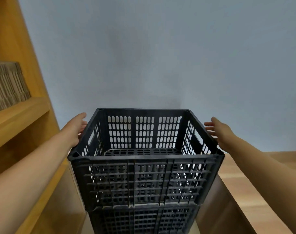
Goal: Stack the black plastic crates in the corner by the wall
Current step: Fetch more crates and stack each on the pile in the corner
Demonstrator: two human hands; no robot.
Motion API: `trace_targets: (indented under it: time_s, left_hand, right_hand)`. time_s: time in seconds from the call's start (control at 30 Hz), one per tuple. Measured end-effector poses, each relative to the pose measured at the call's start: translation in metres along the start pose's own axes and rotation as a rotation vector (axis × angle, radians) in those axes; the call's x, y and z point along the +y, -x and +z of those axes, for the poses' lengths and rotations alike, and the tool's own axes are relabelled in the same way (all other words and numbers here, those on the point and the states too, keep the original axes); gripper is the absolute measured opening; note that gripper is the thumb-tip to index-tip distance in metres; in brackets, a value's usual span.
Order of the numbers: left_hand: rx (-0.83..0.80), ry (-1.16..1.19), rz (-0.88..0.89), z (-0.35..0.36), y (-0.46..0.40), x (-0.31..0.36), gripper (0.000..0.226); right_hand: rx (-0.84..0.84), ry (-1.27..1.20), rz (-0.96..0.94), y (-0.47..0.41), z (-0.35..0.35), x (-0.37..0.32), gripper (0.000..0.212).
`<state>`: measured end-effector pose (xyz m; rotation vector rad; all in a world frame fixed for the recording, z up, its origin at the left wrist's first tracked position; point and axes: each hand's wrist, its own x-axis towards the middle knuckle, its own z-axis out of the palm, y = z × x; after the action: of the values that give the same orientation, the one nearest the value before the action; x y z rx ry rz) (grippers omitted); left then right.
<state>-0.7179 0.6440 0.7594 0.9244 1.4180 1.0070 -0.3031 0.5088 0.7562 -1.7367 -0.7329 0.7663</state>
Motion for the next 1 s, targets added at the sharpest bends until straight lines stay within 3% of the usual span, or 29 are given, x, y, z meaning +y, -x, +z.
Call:
trace_targets:
  time_s: [0.13,0.2,0.3,0.47,0.53,0.77,1.0]
  left_hand:
    - [-0.087,-0.620,0.186,0.001,0.032,-0.020,0.036]
    - [-0.026,-0.982,0.327,-0.004,0.044,-0.033,0.037]
    - [0.075,-1.224,0.383,-0.004,0.061,-0.053,0.050]
    - [0.128,-1.181,0.357,-0.006,0.074,-0.070,0.052]
    - [0.143,-1.191,0.340,-0.004,0.074,-0.071,0.050]
    - [0.158,-1.272,0.348,-0.004,0.075,-0.071,0.049]
    - [0.247,-1.224,0.419,-0.002,0.074,-0.075,0.042]
  right_hand:
    - [-0.061,0.452,-0.225,0.020,-0.004,0.021,0.034]
    - [-0.104,0.600,-0.321,0.027,-0.007,0.038,0.037]
    - [-0.059,0.729,-0.377,0.033,-0.012,0.056,0.042]
    - [0.139,1.071,-0.660,0.061,-0.014,0.066,0.056]
    - [0.103,1.133,-0.748,0.073,-0.011,0.069,0.059]
    - [0.010,1.132,-0.795,0.071,-0.010,0.068,0.060]
    - [-0.017,1.039,-0.717,0.067,-0.004,0.069,0.055]
